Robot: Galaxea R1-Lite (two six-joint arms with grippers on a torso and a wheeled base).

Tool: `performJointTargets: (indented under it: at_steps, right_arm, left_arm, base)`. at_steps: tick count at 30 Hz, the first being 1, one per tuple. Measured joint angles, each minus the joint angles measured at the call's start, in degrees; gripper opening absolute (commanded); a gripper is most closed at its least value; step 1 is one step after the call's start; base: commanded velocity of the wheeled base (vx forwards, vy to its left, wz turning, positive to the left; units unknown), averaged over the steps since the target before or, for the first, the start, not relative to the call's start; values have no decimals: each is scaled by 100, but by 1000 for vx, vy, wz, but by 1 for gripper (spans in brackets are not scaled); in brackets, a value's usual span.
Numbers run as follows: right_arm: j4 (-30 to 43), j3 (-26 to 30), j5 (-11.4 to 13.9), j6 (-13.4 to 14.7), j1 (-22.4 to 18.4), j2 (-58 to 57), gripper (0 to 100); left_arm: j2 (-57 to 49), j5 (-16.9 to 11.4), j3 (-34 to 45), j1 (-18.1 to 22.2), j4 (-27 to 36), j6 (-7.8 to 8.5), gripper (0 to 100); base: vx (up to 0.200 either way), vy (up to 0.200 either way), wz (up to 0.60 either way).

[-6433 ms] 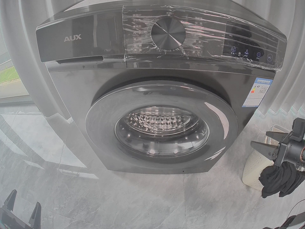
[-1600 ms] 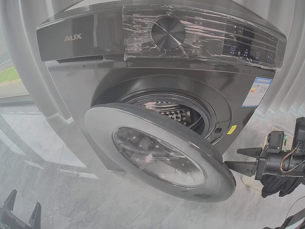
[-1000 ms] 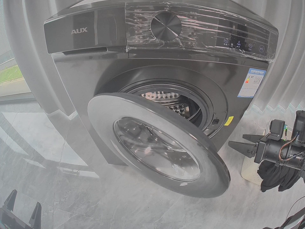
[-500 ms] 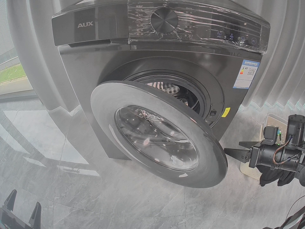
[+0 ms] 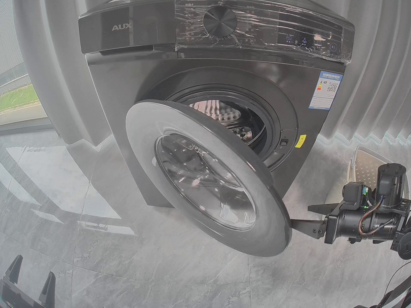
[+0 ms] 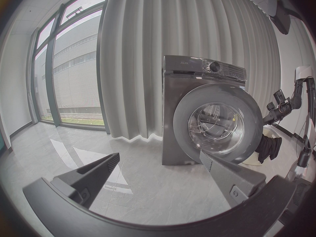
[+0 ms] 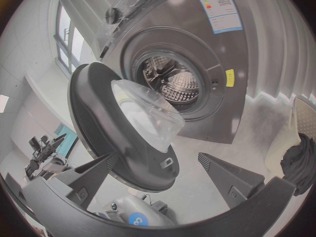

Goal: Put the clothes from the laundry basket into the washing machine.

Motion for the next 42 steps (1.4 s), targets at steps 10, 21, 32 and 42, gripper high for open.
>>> performJointTargets:
  at_steps: [10,21,32,42]
  right_arm:
    - [-391,-30,-145,132,13,-32,100]
    - [-1019,-271,-589,174,149,772,100]
    - [-2292,-308,-968,288,669,1983,100]
    - [-3356,-138,-944,827,1245,2394,100]
  left_arm:
    - [0,0,0,0,0,0,100]
    - [0,0,0,0,0,-5,100]
    - [0,0,0,0,0,0,100]
    - [0,2,0,0,0,0,100]
  base:
    - [0,0,0]
    - [-109,0,0]
    - [0,0,0]
    - [0,0,0]
